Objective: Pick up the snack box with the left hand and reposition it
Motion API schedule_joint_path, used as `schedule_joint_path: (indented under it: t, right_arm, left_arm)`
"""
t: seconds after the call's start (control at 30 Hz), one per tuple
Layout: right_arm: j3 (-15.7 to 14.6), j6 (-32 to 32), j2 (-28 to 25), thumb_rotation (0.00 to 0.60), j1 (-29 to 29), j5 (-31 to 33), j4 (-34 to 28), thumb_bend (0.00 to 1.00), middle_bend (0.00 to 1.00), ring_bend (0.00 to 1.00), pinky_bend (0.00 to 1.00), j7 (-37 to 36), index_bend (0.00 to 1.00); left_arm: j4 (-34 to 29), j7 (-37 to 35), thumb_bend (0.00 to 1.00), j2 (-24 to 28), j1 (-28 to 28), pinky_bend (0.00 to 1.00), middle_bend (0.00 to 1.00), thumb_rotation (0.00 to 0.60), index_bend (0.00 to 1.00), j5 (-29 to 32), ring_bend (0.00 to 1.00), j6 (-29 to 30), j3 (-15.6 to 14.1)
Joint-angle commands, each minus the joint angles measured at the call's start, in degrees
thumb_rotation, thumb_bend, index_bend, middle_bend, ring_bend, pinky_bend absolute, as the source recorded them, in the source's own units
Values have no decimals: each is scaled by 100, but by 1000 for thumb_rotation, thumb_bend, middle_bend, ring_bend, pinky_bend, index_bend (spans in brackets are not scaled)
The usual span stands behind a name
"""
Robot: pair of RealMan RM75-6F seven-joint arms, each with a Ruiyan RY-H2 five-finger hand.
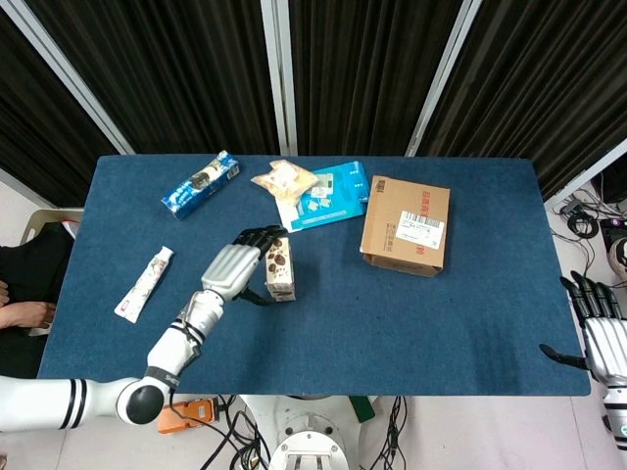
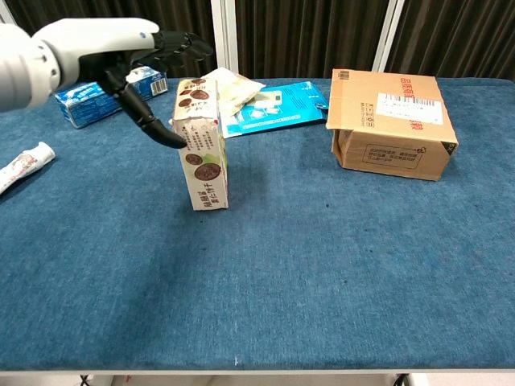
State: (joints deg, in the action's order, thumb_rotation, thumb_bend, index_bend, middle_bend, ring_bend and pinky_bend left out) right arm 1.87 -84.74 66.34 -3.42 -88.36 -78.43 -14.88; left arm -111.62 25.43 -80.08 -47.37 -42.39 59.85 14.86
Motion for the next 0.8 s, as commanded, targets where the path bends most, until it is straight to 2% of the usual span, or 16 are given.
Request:
schedule_joint_path:
  t: [0.03,0.17,0.33,0.5,0.8]
  right_arm:
    - [3,21,14,600,-16,1,14,102,0,0,0,-20,0]
    - [7,64,36,600,-38,18,57,101,0,0,0,-57,0]
    - [12,86,45,600,-40,45,114,102,0,0,0,-117,0]
    - [-46,202,60,600,-66,34,153,102,0,0,0,-78,0]
    - [-85,229,128,600,-69,13,228,102,0,0,0,-74,0]
  left_arm:
    - [-474,762,20,-11,-637,0,0,600,0,1315,0,408,371]
    - [-566,983,20,60,-1017,0,0,600,0,2294,0,495,656]
    - [-480,1148,20,131,-1350,0,0,600,0,3053,0,524,765]
    - [-300,1122,20,86,-1527,0,0,600,0,3439,0,478,768]
    - [0,1186,20,2,-1731,0,0,600,0,3706,0,448,603]
